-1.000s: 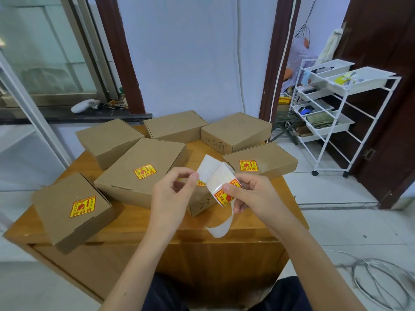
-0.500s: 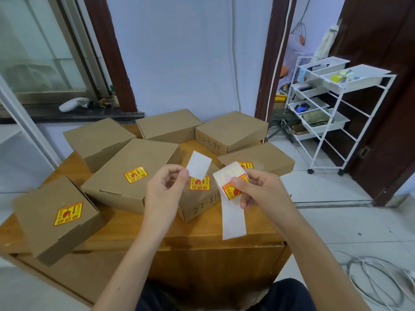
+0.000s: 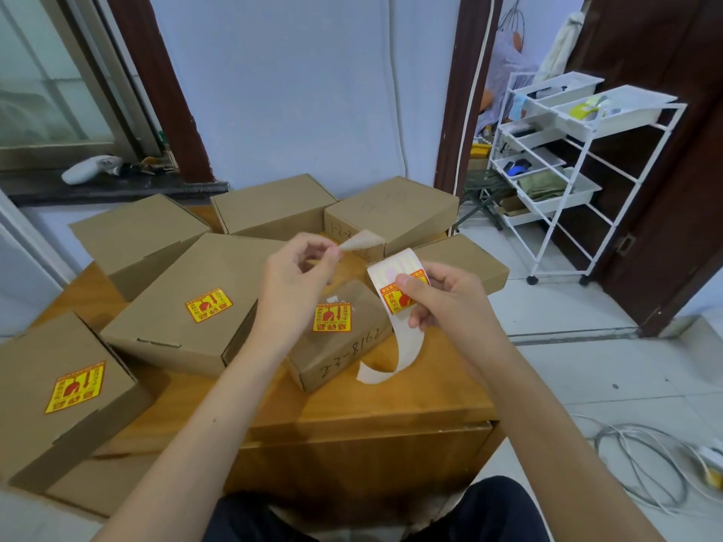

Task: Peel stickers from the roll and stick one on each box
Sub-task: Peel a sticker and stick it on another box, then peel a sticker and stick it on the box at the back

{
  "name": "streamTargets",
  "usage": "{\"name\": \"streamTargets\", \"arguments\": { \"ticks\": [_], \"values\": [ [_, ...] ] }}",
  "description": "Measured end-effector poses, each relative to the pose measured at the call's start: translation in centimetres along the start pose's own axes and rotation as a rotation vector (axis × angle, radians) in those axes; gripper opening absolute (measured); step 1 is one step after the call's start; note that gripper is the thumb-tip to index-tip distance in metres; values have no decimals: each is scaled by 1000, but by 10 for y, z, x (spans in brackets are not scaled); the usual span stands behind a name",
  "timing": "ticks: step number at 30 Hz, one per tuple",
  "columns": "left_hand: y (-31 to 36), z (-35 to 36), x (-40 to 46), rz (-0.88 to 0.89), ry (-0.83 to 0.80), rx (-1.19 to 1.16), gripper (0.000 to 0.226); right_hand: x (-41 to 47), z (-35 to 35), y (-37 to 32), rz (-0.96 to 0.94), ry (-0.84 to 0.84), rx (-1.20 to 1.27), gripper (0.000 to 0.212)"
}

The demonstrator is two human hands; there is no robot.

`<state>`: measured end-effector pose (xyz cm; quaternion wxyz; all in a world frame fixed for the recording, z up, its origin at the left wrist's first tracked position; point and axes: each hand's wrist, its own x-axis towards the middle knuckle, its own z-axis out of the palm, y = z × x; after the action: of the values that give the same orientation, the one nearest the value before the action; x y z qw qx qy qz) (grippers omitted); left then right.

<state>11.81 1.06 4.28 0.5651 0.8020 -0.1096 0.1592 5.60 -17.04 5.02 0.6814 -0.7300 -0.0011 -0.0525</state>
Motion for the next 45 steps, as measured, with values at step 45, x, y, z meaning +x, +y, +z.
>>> {"name": "streamTargets", "arguments": {
  "ticks": [45],
  "values": [
    [-63, 103, 159, 263, -510, 629, 25, 86, -23, 36, 92, 113, 34, 17]
  ]
}}
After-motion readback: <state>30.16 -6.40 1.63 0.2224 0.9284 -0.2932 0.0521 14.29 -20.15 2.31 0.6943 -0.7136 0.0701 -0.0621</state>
